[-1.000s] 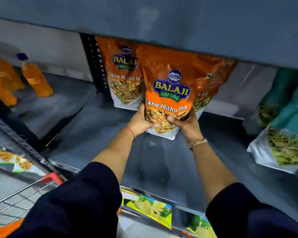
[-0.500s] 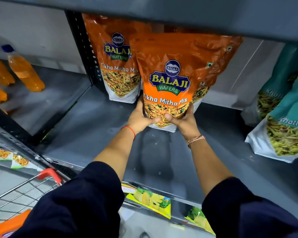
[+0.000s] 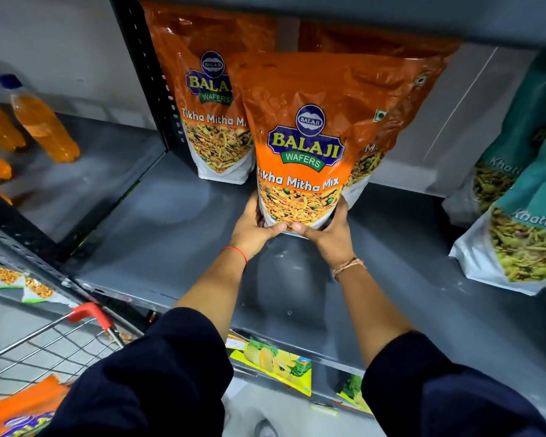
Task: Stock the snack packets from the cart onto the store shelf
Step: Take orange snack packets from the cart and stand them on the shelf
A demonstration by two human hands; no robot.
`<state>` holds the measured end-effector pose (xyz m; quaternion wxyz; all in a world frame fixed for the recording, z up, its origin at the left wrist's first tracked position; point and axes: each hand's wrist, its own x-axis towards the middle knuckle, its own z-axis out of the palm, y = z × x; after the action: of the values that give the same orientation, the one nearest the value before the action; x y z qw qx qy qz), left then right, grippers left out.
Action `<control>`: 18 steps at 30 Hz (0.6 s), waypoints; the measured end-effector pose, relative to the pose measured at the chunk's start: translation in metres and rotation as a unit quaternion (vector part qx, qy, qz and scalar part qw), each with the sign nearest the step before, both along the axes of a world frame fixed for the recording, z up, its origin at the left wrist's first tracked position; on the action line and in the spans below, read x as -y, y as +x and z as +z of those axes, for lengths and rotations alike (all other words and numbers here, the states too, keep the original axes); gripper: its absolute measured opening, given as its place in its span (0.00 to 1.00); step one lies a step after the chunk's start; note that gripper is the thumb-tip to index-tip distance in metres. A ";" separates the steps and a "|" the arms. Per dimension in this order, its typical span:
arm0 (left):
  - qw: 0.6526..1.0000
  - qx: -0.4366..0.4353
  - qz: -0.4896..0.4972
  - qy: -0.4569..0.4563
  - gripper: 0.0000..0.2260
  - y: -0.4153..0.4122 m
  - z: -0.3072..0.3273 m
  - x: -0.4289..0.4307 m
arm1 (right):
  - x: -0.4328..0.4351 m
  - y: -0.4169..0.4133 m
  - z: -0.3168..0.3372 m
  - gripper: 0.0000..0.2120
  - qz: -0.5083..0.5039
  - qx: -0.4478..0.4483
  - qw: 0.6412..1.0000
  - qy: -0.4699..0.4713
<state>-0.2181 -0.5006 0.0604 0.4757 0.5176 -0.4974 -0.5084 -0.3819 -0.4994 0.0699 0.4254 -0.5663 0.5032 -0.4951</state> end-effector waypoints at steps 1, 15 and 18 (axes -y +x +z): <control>1.000 0.003 0.001 0.002 0.38 0.000 -0.001 0.001 | 0.000 0.000 -0.002 0.42 -0.005 -0.007 1.000 -0.002; 0.912 0.085 0.393 -0.078 0.17 0.080 0.005 -0.231 | -0.106 0.063 -0.003 0.50 -0.101 -0.171 0.979 -0.047; 0.878 0.119 0.463 -0.025 0.08 0.132 -0.018 -0.303 | -0.170 0.130 -0.005 0.45 -0.027 -0.171 0.976 -0.133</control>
<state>-0.0863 -0.1980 0.0423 0.6069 0.7331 -0.2665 -0.1527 -0.2514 -0.3290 0.0644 0.2403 -0.6804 0.5134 -0.4644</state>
